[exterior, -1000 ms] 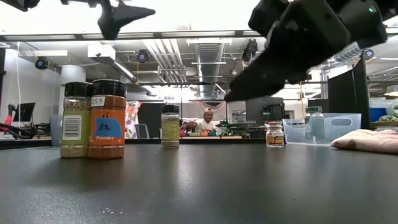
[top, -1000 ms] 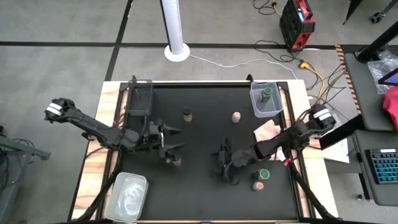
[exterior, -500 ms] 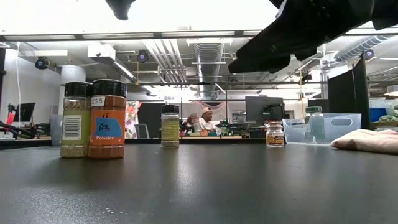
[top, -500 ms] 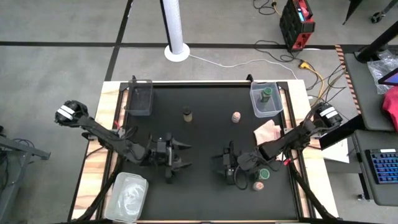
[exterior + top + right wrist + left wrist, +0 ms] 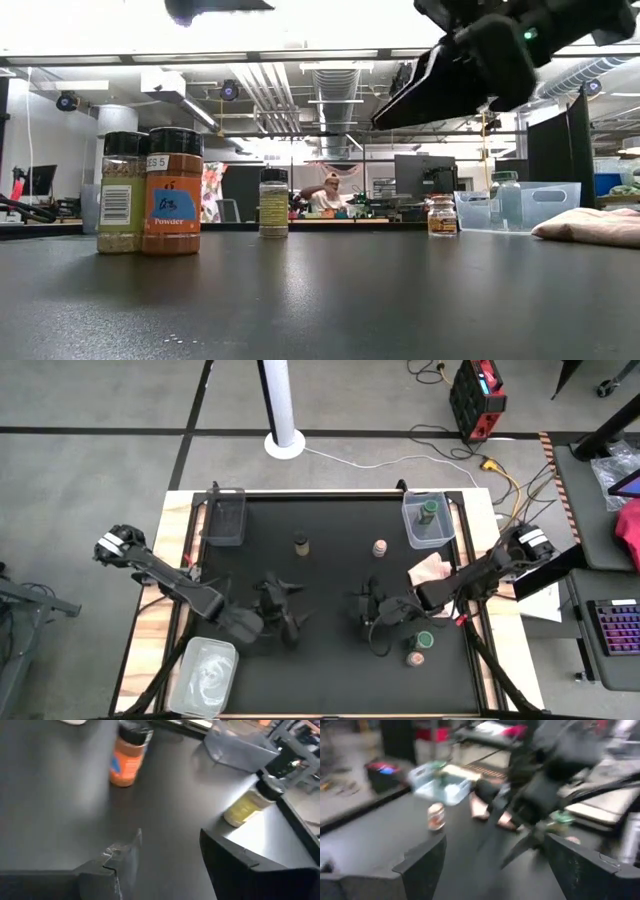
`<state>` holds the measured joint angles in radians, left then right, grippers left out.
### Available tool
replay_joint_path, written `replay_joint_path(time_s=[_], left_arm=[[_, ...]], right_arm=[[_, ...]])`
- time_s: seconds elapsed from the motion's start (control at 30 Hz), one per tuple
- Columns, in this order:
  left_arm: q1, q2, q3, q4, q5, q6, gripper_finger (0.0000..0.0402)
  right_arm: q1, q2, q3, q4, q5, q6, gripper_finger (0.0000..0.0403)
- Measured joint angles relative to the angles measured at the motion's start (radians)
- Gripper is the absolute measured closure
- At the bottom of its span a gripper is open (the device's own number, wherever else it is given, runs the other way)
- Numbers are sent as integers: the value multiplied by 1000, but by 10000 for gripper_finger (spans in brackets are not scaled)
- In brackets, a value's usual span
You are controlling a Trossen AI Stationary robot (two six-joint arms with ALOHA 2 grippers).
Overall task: Sort spices by type
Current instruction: Put the bottom left black spice bottle into the black bin
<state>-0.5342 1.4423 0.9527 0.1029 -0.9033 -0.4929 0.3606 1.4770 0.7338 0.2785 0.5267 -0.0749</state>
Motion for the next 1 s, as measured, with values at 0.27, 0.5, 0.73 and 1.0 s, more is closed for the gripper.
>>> replay_joint_path(time_s=[0.27, 0.5, 0.73, 1.0], left_arm=[[-8, 47, -1, -42, 131, -202, 82], [-43, 87, -1, -52, 216, -332, 82], [-46, 104, -1, -32, 136, -360, 82], [-55, 67, 4, -82, 377, -455, 82]], right_arm=[[-31, -99, 1, 1, -3, -96, 253], [-43, -158, 1, -4, -5, -195, 310], [-45, -162, 1, -18, -10, -283, 369], [-45, -204, -1, -123, -3, -248, 391]])
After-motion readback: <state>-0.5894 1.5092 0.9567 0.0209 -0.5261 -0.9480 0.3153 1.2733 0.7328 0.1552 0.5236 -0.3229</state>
